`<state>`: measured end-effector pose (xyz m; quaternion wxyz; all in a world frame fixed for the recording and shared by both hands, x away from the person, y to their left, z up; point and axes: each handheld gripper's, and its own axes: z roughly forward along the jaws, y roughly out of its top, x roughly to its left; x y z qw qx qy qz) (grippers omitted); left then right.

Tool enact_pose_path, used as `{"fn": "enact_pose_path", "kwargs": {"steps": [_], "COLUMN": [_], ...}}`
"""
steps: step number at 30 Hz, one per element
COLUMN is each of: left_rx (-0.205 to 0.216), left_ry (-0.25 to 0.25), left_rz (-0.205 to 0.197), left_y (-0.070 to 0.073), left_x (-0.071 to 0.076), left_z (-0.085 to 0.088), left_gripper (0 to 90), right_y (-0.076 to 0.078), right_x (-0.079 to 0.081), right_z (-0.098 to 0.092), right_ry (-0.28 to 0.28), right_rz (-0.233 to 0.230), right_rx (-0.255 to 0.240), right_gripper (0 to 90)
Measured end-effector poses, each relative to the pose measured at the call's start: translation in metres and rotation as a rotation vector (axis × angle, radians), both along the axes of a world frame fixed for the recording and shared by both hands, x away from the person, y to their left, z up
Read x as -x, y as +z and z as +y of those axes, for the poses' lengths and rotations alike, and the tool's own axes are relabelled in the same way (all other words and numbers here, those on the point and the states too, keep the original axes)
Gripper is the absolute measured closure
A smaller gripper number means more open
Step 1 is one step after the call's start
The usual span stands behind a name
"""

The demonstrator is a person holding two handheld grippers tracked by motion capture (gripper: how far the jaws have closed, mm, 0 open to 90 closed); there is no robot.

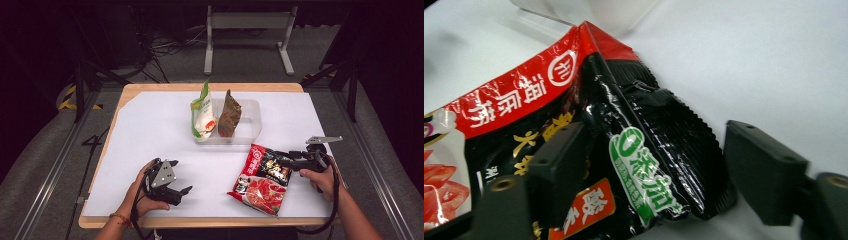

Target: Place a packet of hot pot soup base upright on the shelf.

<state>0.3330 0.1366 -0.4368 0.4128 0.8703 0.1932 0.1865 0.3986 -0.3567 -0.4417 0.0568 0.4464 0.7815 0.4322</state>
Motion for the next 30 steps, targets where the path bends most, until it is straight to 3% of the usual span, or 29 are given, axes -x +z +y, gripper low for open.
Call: {"fn": "enact_pose_path", "kwargs": {"steps": [1,2,8,11,13,17,19,26,30], "left_rx": [0.0,0.002,0.0,-0.002,-0.005,0.0,0.003,0.011,0.029], "left_ry": [0.0,0.002,0.003,0.002,0.004,0.006,0.01,0.014,0.024], "left_rz": [0.0,0.004,0.004,0.003,0.0,-0.001,0.0,-0.007,-0.011], "left_y": [0.0,0.0,-0.001,-0.001,-0.001,-0.001,0.0,0.002,0.004], "left_x": [0.0,0.0,-0.001,-0.001,-0.001,-0.001,0.0,0.0,0.0], "left_z": [0.0,0.0,0.0,0.0,0.001,0.002,0.003,0.005,0.008], "left_gripper": [10.0,10.0,10.0,10.0,10.0,10.0,10.0,10.0,9.8], "right_y": [0.0,0.0,-0.001,-0.002,0.0,0.004,0.013,0.041,0.059], "right_x": [0.0,0.0,-0.001,-0.002,-0.001,0.002,0.008,0.025,0.038], "right_z": [0.0,0.0,0.002,0.004,0.003,0.002,0.003,0.008,0.015], "right_ry": [0.0,0.001,0.034,0.056,0.057,0.065,0.069,0.087,0.093], "right_rz": [0.0,0.0,0.015,0.024,0.01,-0.019,-0.054,-0.155,-0.197], "right_rx": [0.0,0.0,-0.01,-0.03,-0.047,-0.059,-0.081,-0.119,-0.108], "right_gripper": [32.2,40.8,52.1,65.2,73.8,78.8,82.4,85.4,85.9]}}
